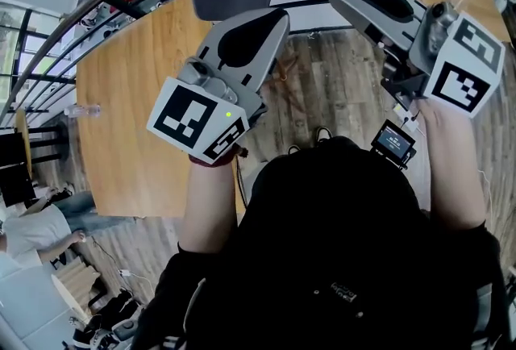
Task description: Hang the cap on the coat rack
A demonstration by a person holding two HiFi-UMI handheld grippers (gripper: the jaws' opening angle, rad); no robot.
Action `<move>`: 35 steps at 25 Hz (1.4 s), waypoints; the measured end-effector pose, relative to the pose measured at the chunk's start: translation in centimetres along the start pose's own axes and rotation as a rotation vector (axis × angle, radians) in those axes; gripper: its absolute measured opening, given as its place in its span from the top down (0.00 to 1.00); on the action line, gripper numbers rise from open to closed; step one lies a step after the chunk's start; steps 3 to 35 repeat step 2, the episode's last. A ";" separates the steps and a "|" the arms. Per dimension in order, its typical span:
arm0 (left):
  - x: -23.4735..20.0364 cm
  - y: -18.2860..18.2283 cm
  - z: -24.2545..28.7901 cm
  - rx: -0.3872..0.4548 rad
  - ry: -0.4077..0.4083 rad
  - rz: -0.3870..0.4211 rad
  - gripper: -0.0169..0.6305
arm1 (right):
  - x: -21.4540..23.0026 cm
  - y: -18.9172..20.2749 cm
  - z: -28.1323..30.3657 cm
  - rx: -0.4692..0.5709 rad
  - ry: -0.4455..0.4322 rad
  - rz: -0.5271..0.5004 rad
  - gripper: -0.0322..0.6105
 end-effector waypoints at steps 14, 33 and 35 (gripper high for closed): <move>-0.1 1.2 0.4 -0.035 -0.003 0.043 0.96 | 0.6 -0.2 0.5 -0.003 -0.008 0.006 0.93; -0.1 1.2 0.4 -0.035 -0.003 0.043 0.96 | 0.6 -0.2 0.5 -0.003 -0.008 0.006 0.93; -0.1 1.2 0.4 -0.035 -0.003 0.043 0.96 | 0.6 -0.2 0.5 -0.003 -0.008 0.006 0.93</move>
Point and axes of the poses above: the fingertips, and each gripper's own axes: z forward along the fingers, x to its right, y out of its underside, the point moved 6 cm from there along -z, backward along the fingers, and after that the axes turned 15 degrees about z, right-handed, at the moved point
